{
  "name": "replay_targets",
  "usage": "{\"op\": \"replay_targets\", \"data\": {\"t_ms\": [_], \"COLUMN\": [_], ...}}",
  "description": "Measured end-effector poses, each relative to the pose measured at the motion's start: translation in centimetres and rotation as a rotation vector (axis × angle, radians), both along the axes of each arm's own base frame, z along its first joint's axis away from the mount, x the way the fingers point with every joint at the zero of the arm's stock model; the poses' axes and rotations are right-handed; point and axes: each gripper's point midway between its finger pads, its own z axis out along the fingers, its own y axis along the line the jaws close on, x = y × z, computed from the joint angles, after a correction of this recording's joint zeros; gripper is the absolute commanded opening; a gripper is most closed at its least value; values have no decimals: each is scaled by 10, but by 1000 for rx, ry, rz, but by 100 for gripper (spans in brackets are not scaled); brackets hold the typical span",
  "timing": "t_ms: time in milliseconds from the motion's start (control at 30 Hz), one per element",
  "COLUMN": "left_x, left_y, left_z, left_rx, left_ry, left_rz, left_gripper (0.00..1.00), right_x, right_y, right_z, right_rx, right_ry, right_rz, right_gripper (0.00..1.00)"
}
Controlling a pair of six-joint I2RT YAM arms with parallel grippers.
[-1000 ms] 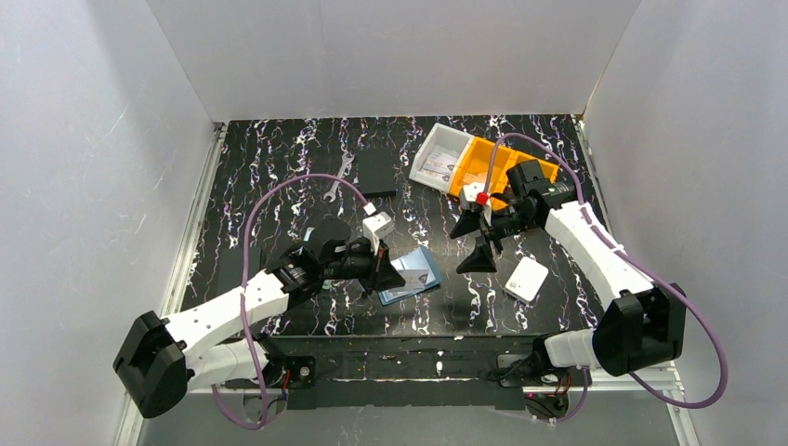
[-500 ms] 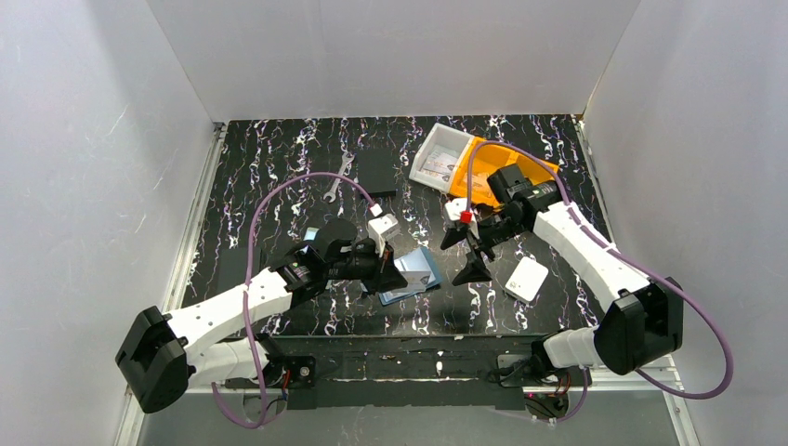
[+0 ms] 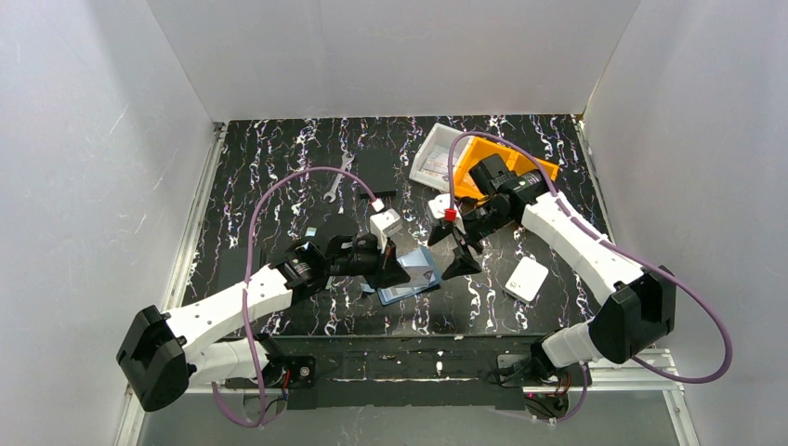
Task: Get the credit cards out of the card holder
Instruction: Place the credit card in the storage box.
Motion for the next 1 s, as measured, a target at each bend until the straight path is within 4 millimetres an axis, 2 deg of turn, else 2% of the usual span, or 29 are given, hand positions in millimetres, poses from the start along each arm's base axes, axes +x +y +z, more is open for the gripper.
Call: {"op": "replay_targets", "data": {"t_ms": [200, 333, 533, 600, 633, 700, 733, 800, 1000], "left_x": [4, 4, 2, 2, 2, 2, 2, 2, 2], "left_y": [-4, -5, -5, -5, -5, -5, -5, -5, -4], "left_z": [5, 5, 4, 4, 4, 4, 4, 4, 6], "left_rx": [-4, -3, 1, 1, 1, 1, 1, 1, -4], "left_ry": [-14, -16, -12, -11, -11, -11, -12, -12, -14], "left_rz": [-6, -7, -11, -12, -12, -12, -11, -10, -7], "left_gripper": [0, 0, 0, 0, 0, 0, 0, 0, 0], "right_x": [-7, -12, -13, -13, -12, -11, -11, -12, -14], "right_y": [10, 15, 19, 20, 21, 23, 23, 24, 26], "right_z": [0, -5, -12, -12, -12, -13, -13, -13, -17], "right_rx": [-5, -8, -17, -18, -18, -17, -19, -20, -24], "right_ry": [74, 127, 176, 182, 185, 193, 199, 212, 239], "right_rz": [-12, -24, -49, -54, -57, -63, -66, -69, -67], "right_gripper": [65, 38, 19, 19, 22, 35, 38, 38, 25]}}
